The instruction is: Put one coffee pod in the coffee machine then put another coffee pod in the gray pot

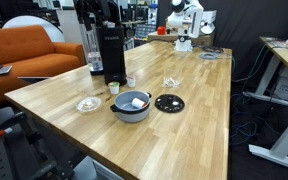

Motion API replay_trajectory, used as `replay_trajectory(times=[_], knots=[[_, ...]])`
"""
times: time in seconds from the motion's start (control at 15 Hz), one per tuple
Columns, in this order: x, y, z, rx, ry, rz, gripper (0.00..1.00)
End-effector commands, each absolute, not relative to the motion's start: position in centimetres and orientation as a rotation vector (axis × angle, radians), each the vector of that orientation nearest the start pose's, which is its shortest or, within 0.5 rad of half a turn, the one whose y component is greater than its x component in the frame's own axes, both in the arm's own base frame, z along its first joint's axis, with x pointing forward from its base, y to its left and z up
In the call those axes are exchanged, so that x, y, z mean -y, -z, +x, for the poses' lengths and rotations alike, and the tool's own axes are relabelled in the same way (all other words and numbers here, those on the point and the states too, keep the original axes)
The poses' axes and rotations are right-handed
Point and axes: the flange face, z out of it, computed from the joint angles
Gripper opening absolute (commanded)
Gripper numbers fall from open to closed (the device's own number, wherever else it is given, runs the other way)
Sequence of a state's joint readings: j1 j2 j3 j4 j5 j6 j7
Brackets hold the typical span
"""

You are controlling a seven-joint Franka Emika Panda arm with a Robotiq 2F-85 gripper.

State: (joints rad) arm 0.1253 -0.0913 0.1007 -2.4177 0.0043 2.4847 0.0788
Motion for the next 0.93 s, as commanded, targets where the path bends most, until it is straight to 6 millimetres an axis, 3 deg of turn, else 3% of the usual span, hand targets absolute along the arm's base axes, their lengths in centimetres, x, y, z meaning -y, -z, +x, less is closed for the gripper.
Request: replay_trajectory(times=[0.0, 0.87], knots=[[-11.1, -35.9, 48.3, 0.235, 0.243, -3.093, 1.0], [-8.3, -28.6, 49.4, 0.36, 0.087, -2.983, 1.0]])
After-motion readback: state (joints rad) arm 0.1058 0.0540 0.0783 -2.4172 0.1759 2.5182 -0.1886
